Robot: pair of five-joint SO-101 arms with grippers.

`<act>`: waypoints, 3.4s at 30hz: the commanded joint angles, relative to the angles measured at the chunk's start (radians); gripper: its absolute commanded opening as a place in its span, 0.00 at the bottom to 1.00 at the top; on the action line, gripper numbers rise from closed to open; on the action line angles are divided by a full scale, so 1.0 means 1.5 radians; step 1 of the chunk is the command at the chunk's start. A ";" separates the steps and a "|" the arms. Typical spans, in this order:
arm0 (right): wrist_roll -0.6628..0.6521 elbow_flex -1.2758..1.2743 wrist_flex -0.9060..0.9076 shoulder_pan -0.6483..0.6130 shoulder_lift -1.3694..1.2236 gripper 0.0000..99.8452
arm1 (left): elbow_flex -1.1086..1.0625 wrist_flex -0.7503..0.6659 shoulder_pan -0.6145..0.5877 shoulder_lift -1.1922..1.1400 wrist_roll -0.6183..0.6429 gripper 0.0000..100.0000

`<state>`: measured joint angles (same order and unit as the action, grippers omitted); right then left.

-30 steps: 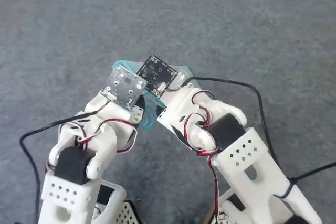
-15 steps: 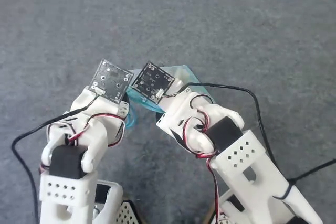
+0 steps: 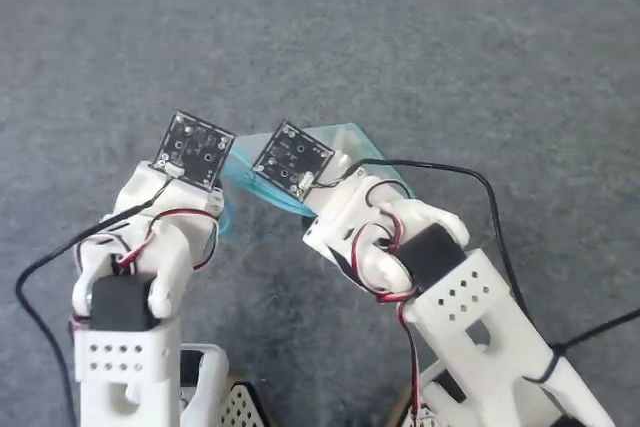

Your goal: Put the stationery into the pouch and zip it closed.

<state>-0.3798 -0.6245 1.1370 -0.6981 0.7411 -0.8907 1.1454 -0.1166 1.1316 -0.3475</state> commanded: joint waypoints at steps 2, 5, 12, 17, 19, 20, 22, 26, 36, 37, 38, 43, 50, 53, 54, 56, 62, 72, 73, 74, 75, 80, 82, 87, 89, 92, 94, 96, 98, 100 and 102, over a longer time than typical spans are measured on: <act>-0.037 0.005 0.060 0.032 0.073 0.01 | -0.032 -0.072 -0.030 -0.013 -0.017 0.01; -0.061 0.004 0.098 0.037 0.092 0.01 | -0.064 -0.106 -0.055 -0.013 -0.017 0.01; -0.097 0.004 0.136 0.069 0.101 0.01 | -0.104 -0.158 -0.080 -0.013 -0.018 0.01; -0.094 0.004 0.131 0.096 0.093 0.01 | -0.100 -0.159 -0.076 -0.007 -0.006 0.05; -0.064 0.008 0.131 0.100 0.094 0.02 | -0.095 -0.172 -0.076 -0.007 0.035 0.16; -0.055 0.008 0.128 0.107 0.094 0.06 | -0.093 -0.181 -0.077 -0.007 0.052 0.22; -0.053 0.009 0.119 0.121 0.094 0.16 | -0.091 -0.210 -0.076 -0.007 0.076 0.31; -0.065 0.009 0.115 0.129 0.095 0.34 | -0.091 -0.237 -0.075 -0.008 0.094 0.35; 0.009 0.108 0.227 0.131 0.100 0.35 | 0.051 -0.095 -0.075 -0.006 0.135 0.35; 0.006 0.118 0.241 0.131 0.101 0.35 | 0.067 -0.078 -0.077 -0.006 0.135 0.35; 0.006 0.126 0.250 0.131 0.101 0.35 | 0.080 -0.062 -0.076 -0.005 0.135 0.35; 0.012 0.137 0.261 0.131 0.120 0.35 | 0.094 -0.030 -0.074 0.094 0.136 0.35; 0.007 0.088 0.257 0.133 0.288 0.35 | -0.088 0.008 -0.036 0.334 0.132 0.35; 0.006 0.006 0.232 0.175 0.364 0.35 | -0.206 0.007 -0.032 0.418 0.134 0.35; 0.004 -0.028 0.212 0.202 0.385 0.35 | -0.237 0.007 -0.032 0.447 0.134 0.35; -0.008 -0.102 0.170 0.250 0.420 0.35 | -0.274 0.007 -0.031 0.472 0.135 0.35; -0.016 -0.337 -0.029 0.356 0.439 0.35 | -0.375 -0.091 -0.031 0.454 0.135 0.35; -0.013 -0.494 -0.095 0.464 0.441 0.35 | -0.528 -0.192 -0.033 0.460 0.133 0.35; -0.012 -0.507 -0.095 0.465 0.441 0.35 | -0.529 -0.190 -0.035 0.460 0.133 0.35; -0.012 -0.523 -0.095 0.465 0.441 0.35 | -0.529 -0.182 -0.036 0.460 0.132 0.35; -0.015 -0.537 -0.096 0.463 0.441 0.35 | -0.529 -0.170 -0.036 0.460 0.132 0.35; -0.012 -0.572 -0.096 0.481 0.441 0.35 | -0.529 -0.055 -0.036 0.460 0.132 0.35; -0.011 -0.577 -0.102 0.495 0.441 0.35 | -0.529 -0.008 -0.036 0.460 0.132 0.35; -0.012 -0.664 -0.197 0.509 0.441 0.35 | -0.529 0.081 -0.034 0.461 0.132 0.35; -0.016 -0.711 -0.257 0.509 0.442 0.35 | -0.529 0.078 -0.033 0.460 0.133 0.35; -0.016 -0.711 -0.277 0.546 0.442 0.35 | -0.529 0.078 -0.034 0.460 0.133 0.35; -0.015 -0.711 -0.278 0.568 0.442 0.35 | -0.529 0.078 -0.034 0.460 0.133 0.35; -0.015 -0.711 -0.277 0.576 0.442 0.35 | -0.529 0.078 -0.034 0.460 0.133 0.35; -0.015 -0.711 -0.277 0.576 0.442 0.35 | -0.529 0.078 -0.034 0.460 0.133 0.35; -0.015 -0.711 -0.277 0.576 0.442 0.35 | -0.529 0.078 -0.034 0.460 0.133 0.35; -0.015 -0.711 -0.277 0.576 0.442 0.35 | -0.529 0.078 -0.034 0.460 0.133 0.35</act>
<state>-0.3905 -1.6724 0.7442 0.1565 1.3886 -1.6916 1.2559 -0.1657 1.7990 -0.1619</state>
